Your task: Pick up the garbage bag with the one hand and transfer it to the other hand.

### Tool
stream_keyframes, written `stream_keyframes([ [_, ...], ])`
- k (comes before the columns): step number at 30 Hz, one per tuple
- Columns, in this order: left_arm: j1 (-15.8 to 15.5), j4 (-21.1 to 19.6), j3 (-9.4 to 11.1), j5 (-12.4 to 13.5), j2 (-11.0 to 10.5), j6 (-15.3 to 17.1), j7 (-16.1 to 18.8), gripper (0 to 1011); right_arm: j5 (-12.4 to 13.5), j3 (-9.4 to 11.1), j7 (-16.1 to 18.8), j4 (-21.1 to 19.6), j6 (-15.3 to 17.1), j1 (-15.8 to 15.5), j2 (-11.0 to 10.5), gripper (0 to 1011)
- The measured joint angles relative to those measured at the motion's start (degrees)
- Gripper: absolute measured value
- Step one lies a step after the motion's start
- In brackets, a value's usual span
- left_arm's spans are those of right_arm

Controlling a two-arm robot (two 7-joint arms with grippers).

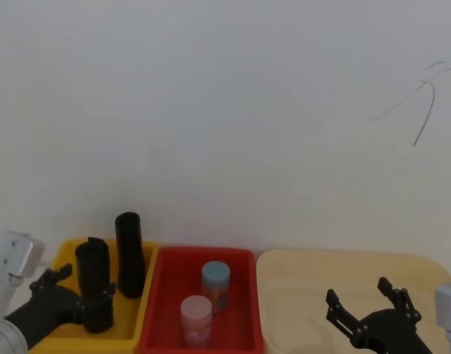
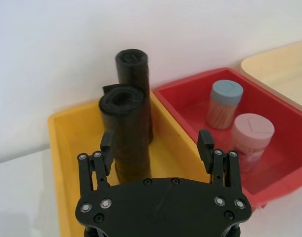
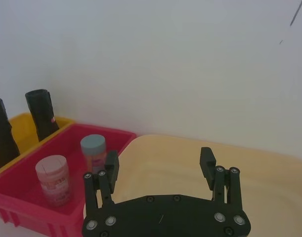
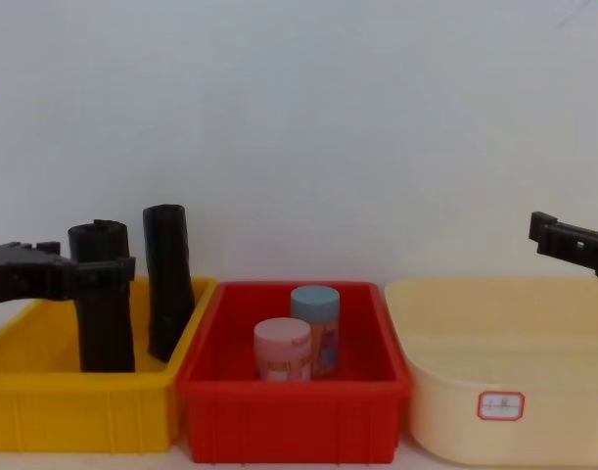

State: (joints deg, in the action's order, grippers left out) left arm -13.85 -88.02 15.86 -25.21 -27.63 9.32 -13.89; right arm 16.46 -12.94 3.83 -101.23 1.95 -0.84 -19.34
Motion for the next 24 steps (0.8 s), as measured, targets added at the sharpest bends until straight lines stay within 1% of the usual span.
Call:
stream_keyframes([
  [14,-1.39,1.93,-1.92,-0.25,0.60,0.88,0.47,1002,0.00,0.00,0.00,0.00,0.00,0.00,0.00,1000],
  [24,-3.28,3.89,-2.23,0.37,1.59,0.97,0.68,1002,0.00,0.00,0.00,0.00,0.00,0.00,0.00,1000],
])
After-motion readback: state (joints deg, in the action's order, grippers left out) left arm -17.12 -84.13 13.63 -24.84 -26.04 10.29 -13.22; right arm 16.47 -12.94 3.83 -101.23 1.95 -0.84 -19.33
